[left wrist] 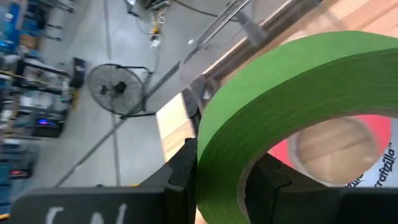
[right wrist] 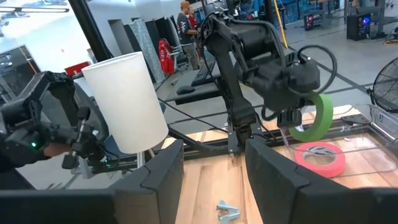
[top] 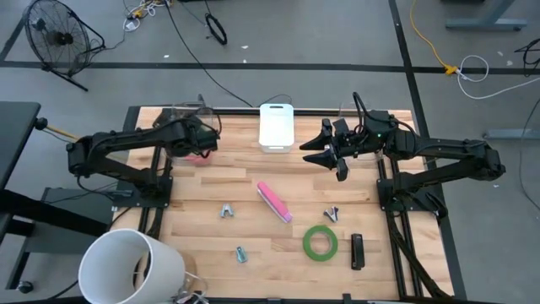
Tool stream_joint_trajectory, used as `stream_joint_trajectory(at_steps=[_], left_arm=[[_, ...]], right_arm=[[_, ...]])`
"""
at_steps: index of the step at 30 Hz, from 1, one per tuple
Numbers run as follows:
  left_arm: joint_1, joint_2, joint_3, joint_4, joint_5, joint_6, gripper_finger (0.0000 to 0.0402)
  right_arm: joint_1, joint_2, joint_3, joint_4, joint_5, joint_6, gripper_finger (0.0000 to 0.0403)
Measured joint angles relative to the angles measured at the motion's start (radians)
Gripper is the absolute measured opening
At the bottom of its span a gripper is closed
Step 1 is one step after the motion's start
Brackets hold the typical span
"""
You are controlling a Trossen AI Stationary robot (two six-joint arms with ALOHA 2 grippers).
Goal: Pick and place Stapler, Stapler remover, tape
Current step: Put the top green tape into the left transparent bin
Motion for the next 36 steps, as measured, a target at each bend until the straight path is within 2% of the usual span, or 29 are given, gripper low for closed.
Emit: stream_joint_trajectory(at_steps=[10, 21, 29, 33, 36], left_arm=[[0.037, 0.0, -0.077, 0.067, -0.01, 0.011, 0.0098], [0.061, 0.0, -0.085, 0.151, 0.019, 0.132, 0.0148], [0.082, 0.0, -0.085, 0.149, 0.071, 0.14, 0.0214], [0.109, 0.0, -0.085, 0.149, 0.134, 0.144, 0.0254], [0.127, 0.0, -0.085, 0.153, 0.184, 0.212, 0.0273]], right_arm=[[0.0, 0.0, 0.0, 0.0, 0.0, 0.004, 0.0171], [0.001, 0.0, 0.0, 0.0, 0.0, 0.027, 0.0171], [0.0, 0.0, 0.0, 0.0, 0.0, 0.026, 0.0171], [0.0, 0.0, 0.0, 0.0, 0.0, 0.026, 0.0171], [0.0, 0.0, 0.0, 0.0, 0.0, 0.026, 0.0171]])
